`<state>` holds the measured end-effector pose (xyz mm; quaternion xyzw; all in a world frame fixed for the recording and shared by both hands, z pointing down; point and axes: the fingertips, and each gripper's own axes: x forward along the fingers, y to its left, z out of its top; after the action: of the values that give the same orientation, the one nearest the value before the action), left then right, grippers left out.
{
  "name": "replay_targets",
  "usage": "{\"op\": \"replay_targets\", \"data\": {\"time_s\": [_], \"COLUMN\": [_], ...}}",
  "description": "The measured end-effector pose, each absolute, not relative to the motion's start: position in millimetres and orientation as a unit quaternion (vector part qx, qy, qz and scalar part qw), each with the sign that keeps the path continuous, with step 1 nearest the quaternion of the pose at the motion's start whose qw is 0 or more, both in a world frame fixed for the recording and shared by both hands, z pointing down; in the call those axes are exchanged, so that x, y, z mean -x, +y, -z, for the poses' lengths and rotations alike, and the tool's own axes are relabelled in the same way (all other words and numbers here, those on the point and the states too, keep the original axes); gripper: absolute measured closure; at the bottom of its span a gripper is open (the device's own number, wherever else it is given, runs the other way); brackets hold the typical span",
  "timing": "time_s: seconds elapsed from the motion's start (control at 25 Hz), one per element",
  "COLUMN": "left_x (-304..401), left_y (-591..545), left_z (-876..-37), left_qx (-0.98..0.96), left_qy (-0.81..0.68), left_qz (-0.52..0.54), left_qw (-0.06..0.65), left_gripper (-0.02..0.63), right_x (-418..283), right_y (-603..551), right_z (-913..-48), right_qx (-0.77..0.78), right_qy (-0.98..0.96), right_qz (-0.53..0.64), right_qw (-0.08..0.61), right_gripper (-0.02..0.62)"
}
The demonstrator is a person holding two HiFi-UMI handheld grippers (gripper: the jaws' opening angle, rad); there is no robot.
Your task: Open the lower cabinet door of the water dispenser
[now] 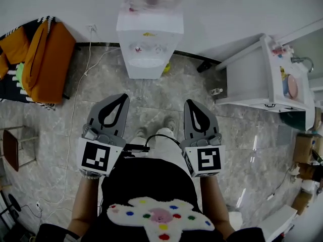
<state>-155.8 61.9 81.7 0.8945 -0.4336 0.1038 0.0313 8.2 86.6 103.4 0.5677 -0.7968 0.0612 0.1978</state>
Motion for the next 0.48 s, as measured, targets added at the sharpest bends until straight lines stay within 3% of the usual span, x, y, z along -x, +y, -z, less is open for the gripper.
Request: {"op": "replay_targets", "data": {"time_s": [0.48], "left_x": [155.6], "left_y": [62.8], "left_z": [-87.0], "left_qx": [-0.891], "left_qy": [-0.440], "left_qz": [-0.100], "left_qw": [0.054], "left_gripper": [0.592], "right_x": [-0.8], "right_y": [80.2], "right_z": [-106.9], "right_qx": [-0.553], "right_qy": [-0.815], "right_qz": [-0.062], "right_qw": [0.160], "right_gripper": [0.591]}}
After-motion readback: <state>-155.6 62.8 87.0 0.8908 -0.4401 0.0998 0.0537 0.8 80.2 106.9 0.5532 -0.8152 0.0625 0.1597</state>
